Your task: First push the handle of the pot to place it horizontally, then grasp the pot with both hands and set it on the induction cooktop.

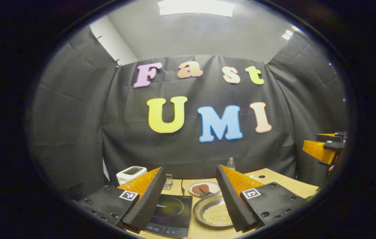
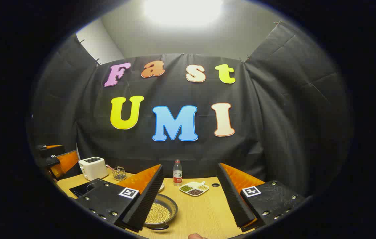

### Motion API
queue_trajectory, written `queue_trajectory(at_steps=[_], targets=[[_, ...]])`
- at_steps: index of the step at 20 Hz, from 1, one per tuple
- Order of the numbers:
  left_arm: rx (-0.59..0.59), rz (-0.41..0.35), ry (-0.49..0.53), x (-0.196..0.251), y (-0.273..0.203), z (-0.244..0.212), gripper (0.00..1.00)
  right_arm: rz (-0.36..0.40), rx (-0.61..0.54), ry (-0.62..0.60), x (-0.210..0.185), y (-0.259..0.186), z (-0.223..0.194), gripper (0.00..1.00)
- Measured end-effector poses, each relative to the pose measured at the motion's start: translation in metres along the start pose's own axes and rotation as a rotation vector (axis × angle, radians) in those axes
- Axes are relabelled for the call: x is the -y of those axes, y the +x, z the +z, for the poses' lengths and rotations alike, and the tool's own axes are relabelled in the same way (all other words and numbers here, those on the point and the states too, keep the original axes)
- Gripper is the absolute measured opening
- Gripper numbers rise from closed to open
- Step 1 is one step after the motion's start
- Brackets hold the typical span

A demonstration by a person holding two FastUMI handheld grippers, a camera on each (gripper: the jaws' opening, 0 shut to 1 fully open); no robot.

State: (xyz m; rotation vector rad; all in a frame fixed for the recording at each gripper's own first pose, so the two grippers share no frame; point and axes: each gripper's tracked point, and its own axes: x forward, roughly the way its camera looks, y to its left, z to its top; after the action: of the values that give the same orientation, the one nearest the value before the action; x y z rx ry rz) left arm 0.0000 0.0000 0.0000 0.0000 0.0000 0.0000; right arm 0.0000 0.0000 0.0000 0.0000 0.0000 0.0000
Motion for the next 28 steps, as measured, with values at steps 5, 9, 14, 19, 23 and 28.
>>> queue_trajectory(at_steps=[5, 9, 14, 19, 23, 28], targets=[[0.0, 0.006, 0.018, -0.005, -0.001, 0.001, 1.0, -0.003, -0.004, 0.005, -0.001, 0.007, -0.001, 0.97], [0.0, 0.012, 0.016, -0.008, -0.002, 0.0, 0.97, -0.006, 0.0, -0.009, 0.0, 0.008, 0.0, 0.97], [-0.004, 0.018, 0.014, -0.01, -0.006, 0.001, 0.96, -0.008, -0.005, -0.002, 0.001, 0.008, -0.001, 0.97], [-0.005, 0.024, 0.015, -0.011, -0.011, 0.001, 0.98, 0.001, -0.019, 0.005, 0.0, 0.008, -0.006, 0.97], [-0.003, 0.033, 0.014, -0.012, -0.014, 0.002, 0.94, 0.002, -0.041, 0.02, 0.004, 0.008, -0.012, 0.94], [0.008, 0.045, 0.027, -0.009, -0.017, 0.008, 0.98, -0.002, -0.049, 0.033, 0.011, 0.012, -0.014, 0.65]])
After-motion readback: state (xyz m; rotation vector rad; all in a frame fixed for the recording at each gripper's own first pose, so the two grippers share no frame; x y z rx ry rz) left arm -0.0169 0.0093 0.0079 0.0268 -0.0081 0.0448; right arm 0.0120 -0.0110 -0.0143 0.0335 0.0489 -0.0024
